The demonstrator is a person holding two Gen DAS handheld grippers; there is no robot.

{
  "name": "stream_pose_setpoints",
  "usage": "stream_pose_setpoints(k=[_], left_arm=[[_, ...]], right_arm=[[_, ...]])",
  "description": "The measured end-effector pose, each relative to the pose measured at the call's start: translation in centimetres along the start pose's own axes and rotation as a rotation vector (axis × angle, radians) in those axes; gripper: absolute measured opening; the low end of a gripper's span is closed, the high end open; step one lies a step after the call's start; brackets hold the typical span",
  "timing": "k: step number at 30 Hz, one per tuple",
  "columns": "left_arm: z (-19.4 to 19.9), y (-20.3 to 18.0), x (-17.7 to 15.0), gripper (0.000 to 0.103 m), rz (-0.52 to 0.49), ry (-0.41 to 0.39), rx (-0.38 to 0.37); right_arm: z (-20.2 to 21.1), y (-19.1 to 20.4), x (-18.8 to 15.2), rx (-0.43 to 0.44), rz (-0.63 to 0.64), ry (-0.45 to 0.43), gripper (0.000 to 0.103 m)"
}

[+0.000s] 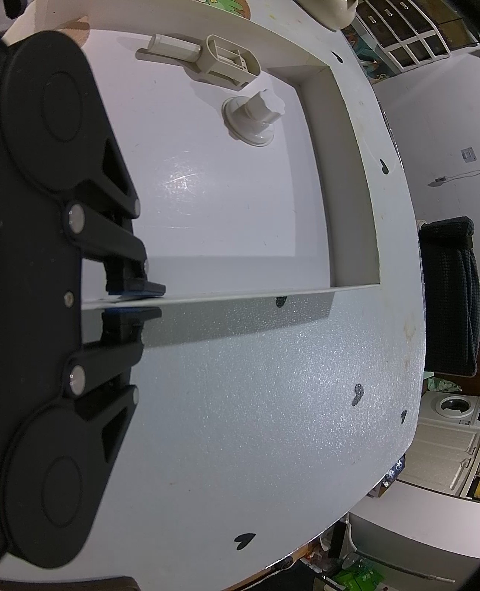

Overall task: Organize rigid objects
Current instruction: 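Open the left tool and move it back toward the clear plastic box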

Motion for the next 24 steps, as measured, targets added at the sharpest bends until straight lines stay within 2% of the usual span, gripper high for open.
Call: stream_pose_setpoints(k=[6,15,24], left_arm=[[0.9,1.0,-0.7,0.103,0.049,-0.008,0.026],[2.1,4.6,-2.4,0.103,0.176,-0.009,0.118],[2.4,9.4,-4.1,0.103,0.237,-0.016,0.227]], right_arm=[[0.0,0.0,0.0,-0.001,0.000,0.000,0.007],[-0.1,0.1,0.0,-0.003,0.007,0.003,0.007],[-0.1,0.1,0.0,-0.004,0.007,0.003,0.007]])
Point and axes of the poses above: each gripper's, at about its wrist camera, not at the fingertips, and z roughly against the way its jaws point, y to its left, x to its top, the point moved 1 cm from there along -z, roughly the way its jaws point, and after that the axes turned 8 degrees about x, right-handed, at the moved point
